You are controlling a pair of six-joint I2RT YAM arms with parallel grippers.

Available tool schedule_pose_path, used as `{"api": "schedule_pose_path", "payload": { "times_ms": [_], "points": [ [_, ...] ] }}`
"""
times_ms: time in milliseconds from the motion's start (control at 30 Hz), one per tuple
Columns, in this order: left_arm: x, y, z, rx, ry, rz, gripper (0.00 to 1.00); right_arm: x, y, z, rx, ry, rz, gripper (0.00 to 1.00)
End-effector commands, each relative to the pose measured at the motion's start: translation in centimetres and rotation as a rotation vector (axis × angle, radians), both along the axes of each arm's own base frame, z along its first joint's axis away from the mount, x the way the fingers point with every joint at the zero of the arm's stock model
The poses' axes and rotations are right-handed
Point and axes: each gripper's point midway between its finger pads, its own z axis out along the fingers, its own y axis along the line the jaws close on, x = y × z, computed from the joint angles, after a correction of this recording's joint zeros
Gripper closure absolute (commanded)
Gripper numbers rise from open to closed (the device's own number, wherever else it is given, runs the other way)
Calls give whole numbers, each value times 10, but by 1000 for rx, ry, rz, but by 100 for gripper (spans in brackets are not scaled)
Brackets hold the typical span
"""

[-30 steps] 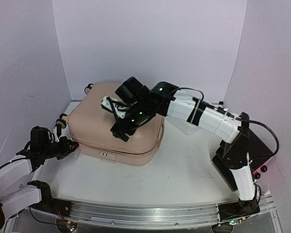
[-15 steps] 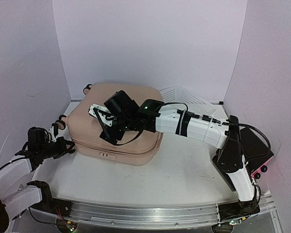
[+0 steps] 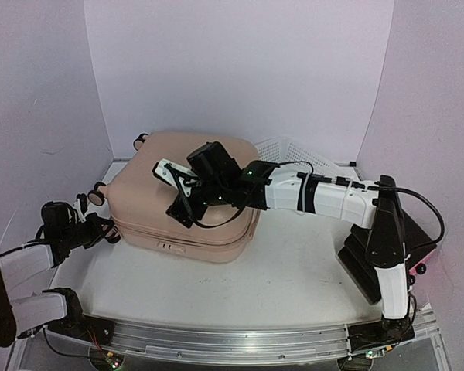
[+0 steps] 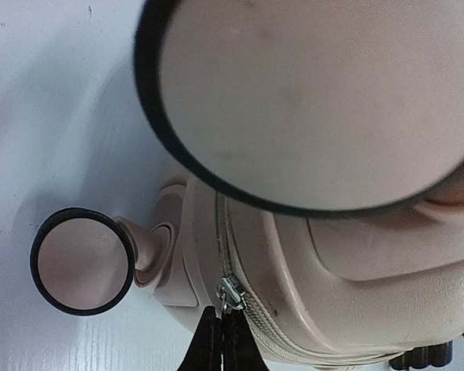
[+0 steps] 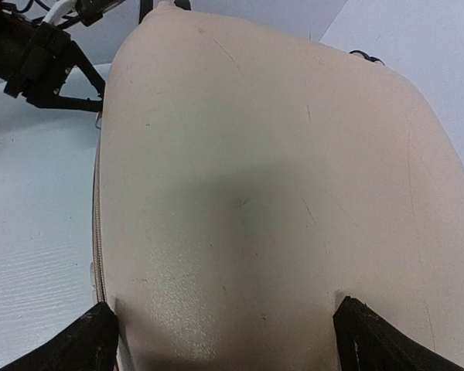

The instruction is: Open, take out, and arrange the luggage

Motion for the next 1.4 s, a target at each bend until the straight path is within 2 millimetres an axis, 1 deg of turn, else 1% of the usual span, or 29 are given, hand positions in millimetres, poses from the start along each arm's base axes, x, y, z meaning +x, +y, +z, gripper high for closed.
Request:
{"api": "schedule_pose_path", "payload": {
  "times_ms": [0, 33, 100, 167, 233, 267, 300, 367, 433, 500, 533, 600, 633, 733, 867, 967, 1100, 1167, 1233, 1367],
  "points": [
    [42, 50, 52, -21, -143, 163, 100, 15, -78, -86, -254, 225, -165, 2],
    [47, 51, 52, -36, -131, 148, 100, 16, -80, -83, -238, 237, -185, 2],
    [49, 54, 50, -83, -108, 123, 100, 18, -88, -66, -182, 300, -263, 2],
    [52, 58, 45, -122, -82, 98, 100, 16, -104, -43, -87, 429, -389, 2],
    [51, 65, 42, -146, -73, 92, 100, 10, -116, -24, 25, 571, -461, 2],
    [51, 67, 40, -152, -69, 90, 100, 10, -125, -15, 80, 632, -506, 2],
    [52, 68, 40, -155, -67, 84, 100, 10, -137, -11, 118, 685, -549, 2],
    [53, 67, 38, -167, -58, 73, 100, 14, -162, -11, 180, 783, -637, 2],
    [55, 66, 36, -176, -48, 62, 100, 19, -186, -23, 215, 839, -744, 2],
    [55, 63, 33, -188, -36, 47, 100, 25, -204, -42, 241, 889, -843, 3],
    [55, 63, 30, -194, -28, 43, 100, 29, -210, -52, 258, 920, -886, 5],
    [55, 60, 26, -203, -17, 26, 100, 40, -213, -71, 292, 935, -940, 10],
    [55, 60, 23, -208, -9, 26, 100, 45, -209, -80, 294, 937, -948, 13],
    [57, 61, 18, -209, 5, 24, 100, 56, -198, -100, 311, 958, -973, 22],
    [61, 63, 17, -199, 7, 24, 100, 68, -185, -114, 368, 978, -978, 28],
    [64, 64, 18, -187, -1, 17, 100, 74, -184, -129, 366, 970, -1018, 30],
    [66, 66, 16, -167, -6, 14, 100, 81, -175, -143, 397, 990, -1052, 40],
    [67, 67, 15, -157, -9, 17, 100, 82, -175, -154, 398, 978, -1105, 45],
    [69, 70, 14, -149, -13, 26, 100, 84, -178, -165, 392, 931, -1152, 46],
    [74, 74, 15, -126, -39, 33, 100, 94, -192, -177, 360, 825, -1208, 59]
  ]
}}
